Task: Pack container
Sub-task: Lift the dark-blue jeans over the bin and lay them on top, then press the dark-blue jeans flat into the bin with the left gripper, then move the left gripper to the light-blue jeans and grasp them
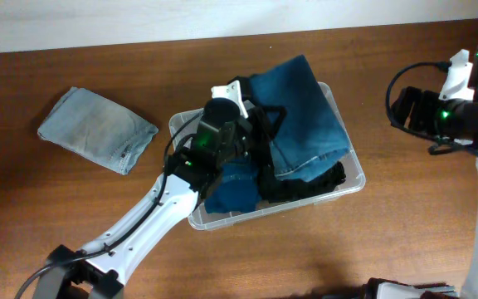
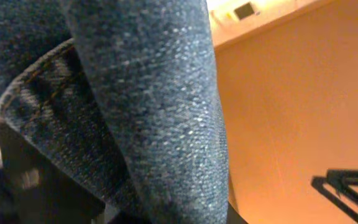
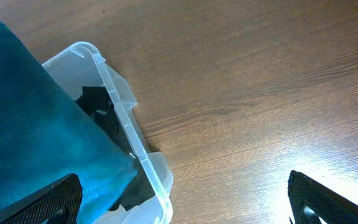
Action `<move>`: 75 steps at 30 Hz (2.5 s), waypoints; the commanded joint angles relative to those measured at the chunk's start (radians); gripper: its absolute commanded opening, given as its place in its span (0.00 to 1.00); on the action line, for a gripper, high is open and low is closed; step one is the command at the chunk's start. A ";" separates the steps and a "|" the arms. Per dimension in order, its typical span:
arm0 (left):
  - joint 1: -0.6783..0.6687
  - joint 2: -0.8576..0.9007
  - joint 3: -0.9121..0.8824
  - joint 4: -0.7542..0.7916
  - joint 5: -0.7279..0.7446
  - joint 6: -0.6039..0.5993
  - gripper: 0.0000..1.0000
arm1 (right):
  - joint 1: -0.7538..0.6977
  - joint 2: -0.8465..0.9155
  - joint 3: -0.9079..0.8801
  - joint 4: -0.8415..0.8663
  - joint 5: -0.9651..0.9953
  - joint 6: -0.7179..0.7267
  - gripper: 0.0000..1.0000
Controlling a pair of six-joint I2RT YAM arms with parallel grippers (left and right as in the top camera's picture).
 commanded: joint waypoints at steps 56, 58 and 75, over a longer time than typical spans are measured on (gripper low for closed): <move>-0.048 0.159 0.085 -0.492 -0.069 0.722 0.03 | -0.005 0.018 0.004 -0.015 0.047 0.004 0.99; -0.067 0.206 0.085 -0.482 -0.069 0.723 0.04 | -0.005 0.018 0.004 -0.015 0.047 0.004 0.99; 0.162 -0.182 0.141 -0.747 -0.310 0.742 0.99 | -0.005 0.018 0.004 -0.016 0.047 0.005 0.99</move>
